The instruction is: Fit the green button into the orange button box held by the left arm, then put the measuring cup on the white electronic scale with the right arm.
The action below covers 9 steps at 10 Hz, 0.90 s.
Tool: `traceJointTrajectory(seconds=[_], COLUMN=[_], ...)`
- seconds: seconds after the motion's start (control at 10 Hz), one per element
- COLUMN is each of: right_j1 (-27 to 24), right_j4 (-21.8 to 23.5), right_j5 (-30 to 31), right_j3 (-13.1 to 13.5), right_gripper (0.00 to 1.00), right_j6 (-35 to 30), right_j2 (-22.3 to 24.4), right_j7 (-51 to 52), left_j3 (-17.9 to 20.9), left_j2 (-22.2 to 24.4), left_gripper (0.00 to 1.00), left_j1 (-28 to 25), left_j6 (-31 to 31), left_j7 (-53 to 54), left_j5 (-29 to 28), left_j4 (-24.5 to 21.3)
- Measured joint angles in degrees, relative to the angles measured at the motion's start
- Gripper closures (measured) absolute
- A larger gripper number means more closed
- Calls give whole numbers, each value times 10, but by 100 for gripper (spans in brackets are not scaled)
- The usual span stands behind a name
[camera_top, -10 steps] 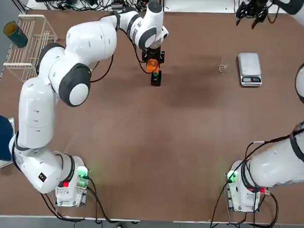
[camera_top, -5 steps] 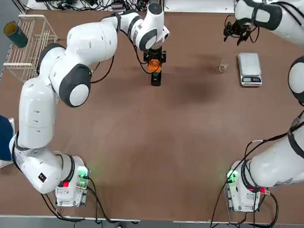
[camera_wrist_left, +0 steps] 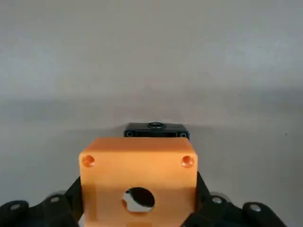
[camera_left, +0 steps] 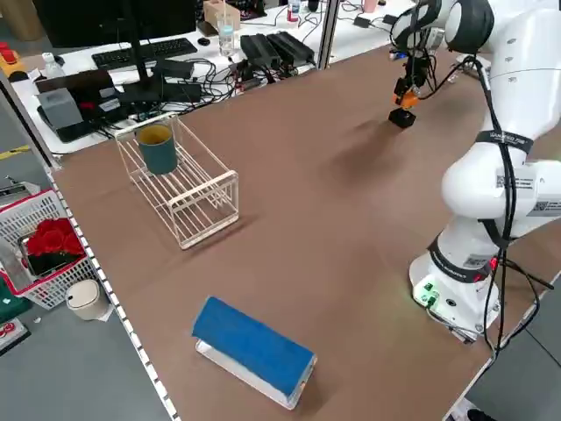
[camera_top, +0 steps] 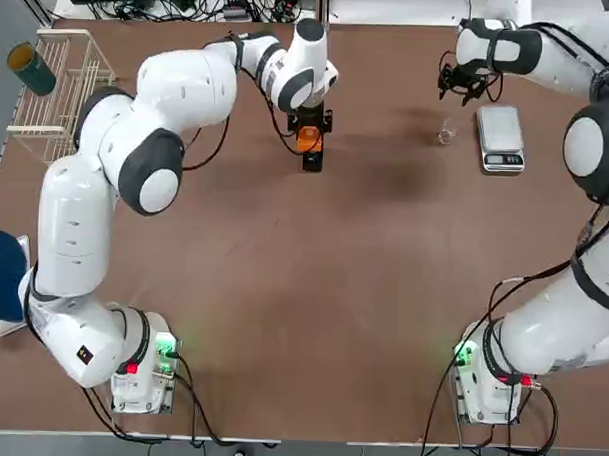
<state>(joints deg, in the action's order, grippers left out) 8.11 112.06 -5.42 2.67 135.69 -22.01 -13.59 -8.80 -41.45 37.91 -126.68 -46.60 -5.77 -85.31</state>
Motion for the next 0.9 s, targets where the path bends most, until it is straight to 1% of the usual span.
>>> traceJointTrajectory(seconds=[0.3, 0.9], right_j1=[2, 4], right_j4=[24, 36], right_j5=[0, 0], right_j3=[0, -1], right_gripper=[17, 22], right_j6=[36, 46], right_j2=[-18, -27], right_j7=[0, -9], left_j3=[-1, -1], left_j2=[0, 0], left_gripper=[14, 14], left_j1=[1, 1], left_j6=[-12, -20], left_j7=[-9, -10], left_j5=[0, 0], left_j4=[-3, -6])
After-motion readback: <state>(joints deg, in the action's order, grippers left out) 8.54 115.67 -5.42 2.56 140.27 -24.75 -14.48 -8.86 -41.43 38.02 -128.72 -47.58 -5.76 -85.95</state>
